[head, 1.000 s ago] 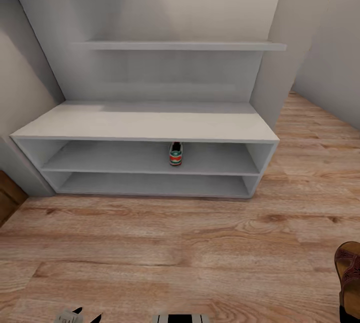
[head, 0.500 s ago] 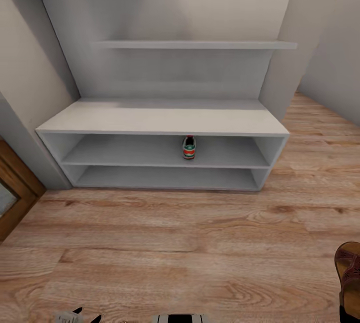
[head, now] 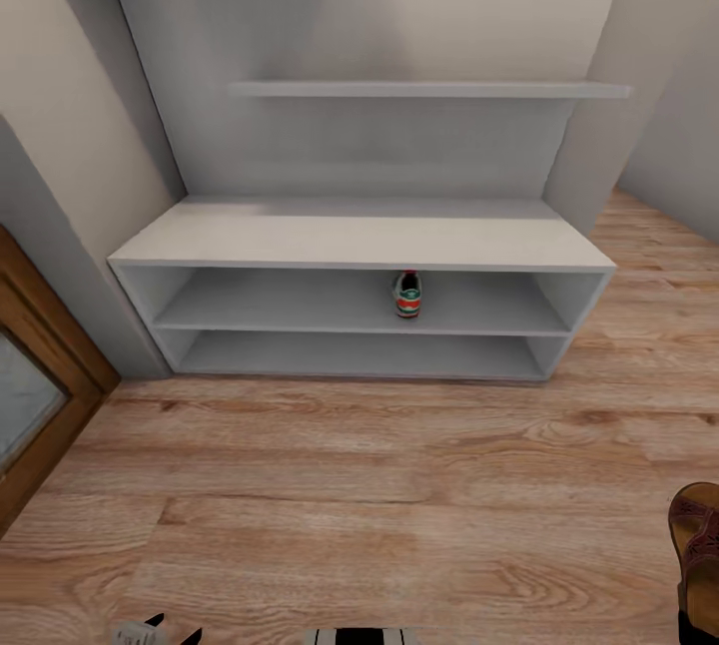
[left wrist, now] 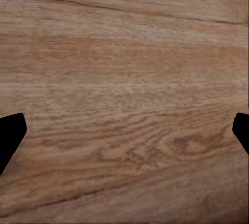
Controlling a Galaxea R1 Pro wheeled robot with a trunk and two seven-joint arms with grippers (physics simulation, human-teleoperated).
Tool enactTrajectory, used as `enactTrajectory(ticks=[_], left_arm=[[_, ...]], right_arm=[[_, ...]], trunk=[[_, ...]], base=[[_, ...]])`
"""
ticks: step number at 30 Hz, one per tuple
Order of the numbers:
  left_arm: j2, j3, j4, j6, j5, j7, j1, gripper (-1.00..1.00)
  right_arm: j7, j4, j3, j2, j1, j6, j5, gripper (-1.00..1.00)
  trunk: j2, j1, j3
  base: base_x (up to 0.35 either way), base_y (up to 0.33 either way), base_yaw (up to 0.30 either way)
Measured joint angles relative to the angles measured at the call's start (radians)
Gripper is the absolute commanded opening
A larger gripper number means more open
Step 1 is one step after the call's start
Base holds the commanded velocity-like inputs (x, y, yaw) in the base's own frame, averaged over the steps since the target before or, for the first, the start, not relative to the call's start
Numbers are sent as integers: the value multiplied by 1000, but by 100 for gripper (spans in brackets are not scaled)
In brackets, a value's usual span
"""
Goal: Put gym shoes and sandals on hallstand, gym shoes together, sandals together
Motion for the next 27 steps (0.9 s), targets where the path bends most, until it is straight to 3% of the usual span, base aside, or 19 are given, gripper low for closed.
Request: enactTrajectory(ticks=[27], left_arm=[[2,1,-1,0,0,-3,0,100]], right_arm=[[0,0,0,0,0,0,0,-100]], trunk=[[0,0,0]], base=[[0,309,0]])
